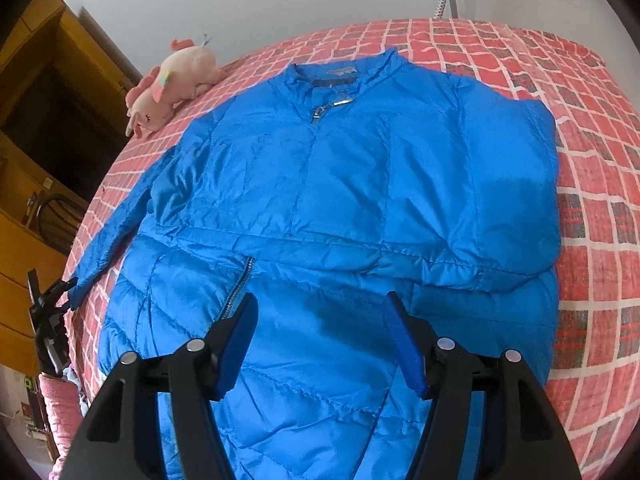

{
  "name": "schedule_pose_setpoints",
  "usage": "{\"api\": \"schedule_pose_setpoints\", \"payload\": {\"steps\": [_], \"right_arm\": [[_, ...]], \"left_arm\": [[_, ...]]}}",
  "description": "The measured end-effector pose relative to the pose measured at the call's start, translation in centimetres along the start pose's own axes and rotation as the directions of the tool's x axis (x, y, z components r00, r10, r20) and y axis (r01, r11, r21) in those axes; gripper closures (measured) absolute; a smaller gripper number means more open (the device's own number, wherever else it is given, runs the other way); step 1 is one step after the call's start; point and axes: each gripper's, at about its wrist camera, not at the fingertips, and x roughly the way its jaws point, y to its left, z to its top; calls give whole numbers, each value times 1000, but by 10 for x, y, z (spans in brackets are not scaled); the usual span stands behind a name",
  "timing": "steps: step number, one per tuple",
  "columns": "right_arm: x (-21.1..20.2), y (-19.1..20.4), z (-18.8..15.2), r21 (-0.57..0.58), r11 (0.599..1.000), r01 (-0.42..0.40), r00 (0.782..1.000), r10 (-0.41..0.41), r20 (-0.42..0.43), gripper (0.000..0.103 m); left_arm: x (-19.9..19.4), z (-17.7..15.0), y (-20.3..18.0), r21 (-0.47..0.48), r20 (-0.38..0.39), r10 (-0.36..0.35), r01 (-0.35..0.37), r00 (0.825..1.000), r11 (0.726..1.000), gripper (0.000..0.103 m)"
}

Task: Fold large clothes

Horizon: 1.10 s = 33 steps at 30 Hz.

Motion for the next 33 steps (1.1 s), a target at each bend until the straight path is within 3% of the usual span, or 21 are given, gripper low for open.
{"api": "schedule_pose_setpoints", "payload": {"steps": [1, 3, 6, 11, 17, 20, 22, 25, 29, 33], "right_arm": [[1, 0, 0, 1, 1000, -1, 1000, 1, -3, 38], [0, 0, 0, 1, 1000, 0, 1000, 0, -3, 38], [-1, 0, -1, 3, 1000, 2, 1000, -2, 0, 38], [-8, -2, -1, 13, 1000, -1, 1000, 1, 14, 38], [-23, -8, -6, 18, 1000, 0, 999, -1, 40, 38], [-27, -15, -11, 30, 999, 14, 999, -15, 48, 38], [-29, -20, -14, 41, 999, 13, 999, -15, 51, 38], [-30, -28, -18, 58, 998, 12, 998, -15, 55, 38], [-31, -35, -19, 71, 997, 12, 998, -16, 58, 38], [-31, -38, -19, 71, 997, 19, 998, -24, 62, 38]], "left_arm": [[-1, 0, 0, -3, 1, -5, 5, 1000, 1000, 36], [-3, 0, -1, -19, 0, -42, 42, 999, 999, 58], [-6, -2, -7, -27, 3, -67, 67, 998, 997, 70], [-31, -5, -23, -16, 68, -90, 92, 994, 996, 74], [-90, -11, -73, 89, 166, -212, 199, 963, 976, 74], [-118, -21, -123, 196, 168, -318, 284, 933, 939, 74], [-128, -30, -155, 266, 163, -354, 304, 921, 915, 74], [-138, -47, -212, 370, 118, -426, 358, 897, 857, 74], [-142, -76, -293, 490, 27, -503, 427, 864, 760, 75], [-136, -110, -361, 573, -72, -537, 476, 840, 668, 75]]}}
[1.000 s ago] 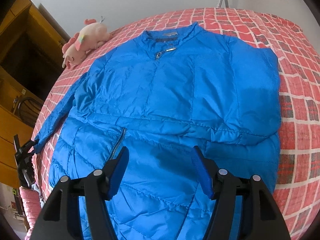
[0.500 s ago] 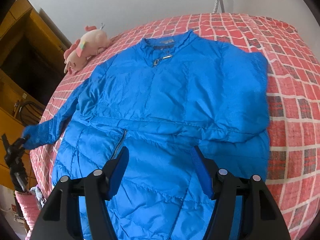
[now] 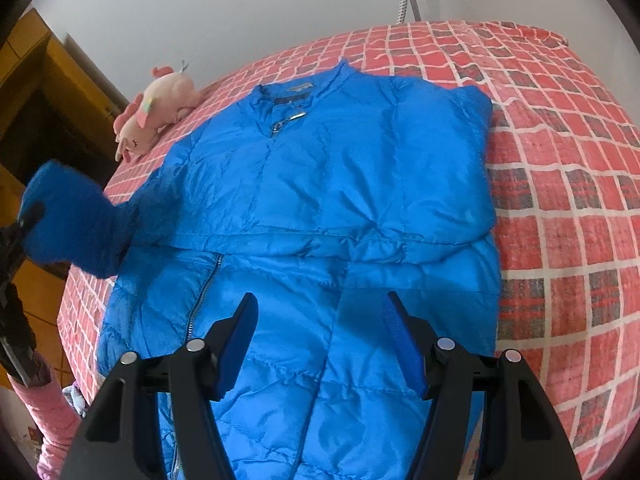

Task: Fold large clothes

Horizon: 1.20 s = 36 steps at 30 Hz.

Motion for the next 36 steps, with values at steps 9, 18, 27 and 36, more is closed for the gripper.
{"api": "schedule_pose_setpoints", "payload": {"steps": [9, 18, 27, 36], "right_arm": [[6, -11, 2, 18, 1000, 13, 1000, -13, -6, 38], [17, -20, 2, 36, 999, 24, 999, -23, -27, 38], [16, -15, 0, 23, 999, 27, 1000, -27, -15, 38], [12, 7, 6, -36, 999, -1, 1000, 1, 11, 33]], "left_arm": [[121, -21, -58, 70, -202, -27, 42, 979, 997, 75], [147, -44, -60, 70, -297, -117, 144, 948, 987, 41], [101, -37, -24, 89, -196, -92, 111, 976, 990, 30], [146, -55, 0, 128, -262, -20, 55, 965, 990, 32]]}}
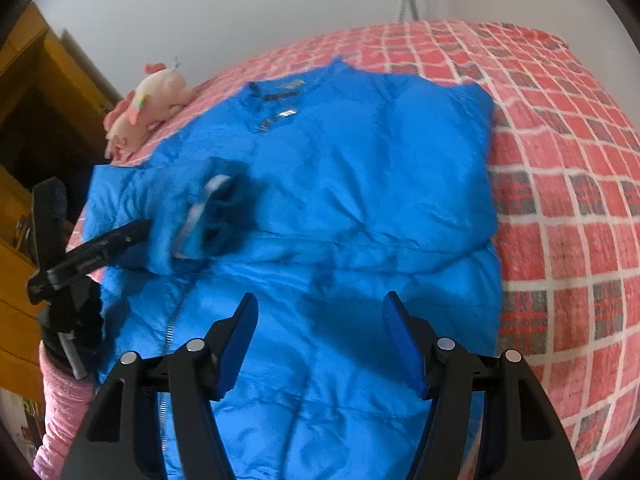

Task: Fold large clothes

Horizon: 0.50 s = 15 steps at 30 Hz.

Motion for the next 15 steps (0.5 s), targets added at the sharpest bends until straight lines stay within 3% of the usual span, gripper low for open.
{"api": "schedule_pose_setpoints", "payload": {"steps": [3, 4, 7, 14, 15], "right_arm": [[0, 21, 15, -41, 999, -31, 1000, 31, 2, 16], [6, 29, 22, -59, 997, -50, 999, 49, -17, 15], [31, 41, 41, -43, 996, -82, 994, 78, -80, 14], [87, 71, 63, -39, 992, -123, 976, 114, -188, 15], [91, 75, 63, -52, 993, -107, 978, 96, -186, 22]], "left_arm": [[-20, 4, 7, -49, 40, -44, 45, 998, 998, 32], [-26, 7, 6, -51, 58, -34, 37, 998, 998, 32], [-46, 11, 9, -63, 113, 38, -31, 993, 998, 32], [-69, 18, 30, -130, 166, 80, -59, 983, 990, 32], [-68, 20, 32, -134, 168, 84, -62, 982, 989, 32]]}}
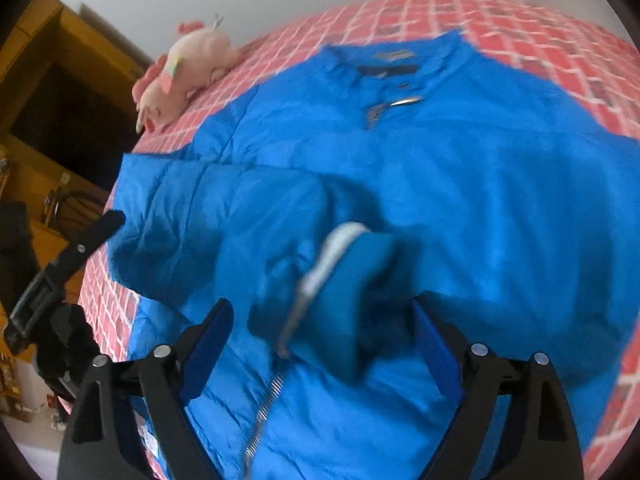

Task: Fold large clothes

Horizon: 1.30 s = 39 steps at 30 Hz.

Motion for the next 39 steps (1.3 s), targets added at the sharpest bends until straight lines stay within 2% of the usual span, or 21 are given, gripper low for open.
{"api": "schedule_pose_setpoints", "payload": {"steps": [1, 2, 3, 4, 7, 11, 18, 23, 27, 31, 33, 34, 36, 39], "right_arm": [[3, 3, 1, -11, 1000, 17, 1000, -17, 0, 38], [7, 7, 2, -23, 999, 42, 999, -42, 1, 47], [9, 7, 2, -22, 999, 34, 999, -34, 0, 62], [8, 7, 2, -12, 1000, 10, 1000, -10, 3, 72], [-8, 0, 1, 3, 1000, -22, 999, 22, 42, 86], [-45, -20, 1, 30, 998, 48, 988, -52, 145, 86], [-89, -68, -6, 119, 988, 101, 968, -125, 217, 86], [-93, -96, -9, 160, 982, 97, 969, -130, 210, 86], [-69, -111, -10, 183, 976, 119, 975, -150, 164, 85], [-50, -124, -13, 211, 972, 108, 980, -140, 144, 76], [-50, -125, -15, 207, 973, 105, 979, -137, 149, 75], [-55, -124, -17, 202, 973, 113, 977, -146, 154, 71], [-73, -120, -23, 208, 968, 143, 964, -183, 190, 65], [-105, -104, -33, 185, 962, 203, 928, -249, 278, 64]], "left_arm": [[0, 1, 2, -4, 1, 2, -2, 1000, 1000, 32], [-1, 1, 4, -10, 1, 3, -3, 1000, 1000, 32], [0, 1, 5, -14, 1, 4, -4, 1000, 1000, 32], [-1, 2, 7, -18, 3, 5, -5, 1000, 1000, 32], [-3, 3, 10, -18, 13, 14, -14, 1000, 1000, 32], [-3, 2, 8, -3, 20, 11, -11, 1000, 1000, 32], [19, -4, -9, 62, -15, 18, -17, 1000, 998, 32], [53, -8, -7, 65, -93, 22, -16, 995, 998, 34], [65, -12, -9, 97, -108, 42, -32, 993, 995, 34], [74, -16, -10, 117, -116, 56, -43, 992, 992, 33], [75, -16, -10, 117, -112, 56, -43, 992, 992, 33], [74, -16, -9, 113, -110, 53, -41, 993, 993, 33], [66, -14, -9, 100, -101, 59, -48, 993, 994, 33], [41, -8, -14, 87, -50, 51, -46, 997, 995, 33]]}}
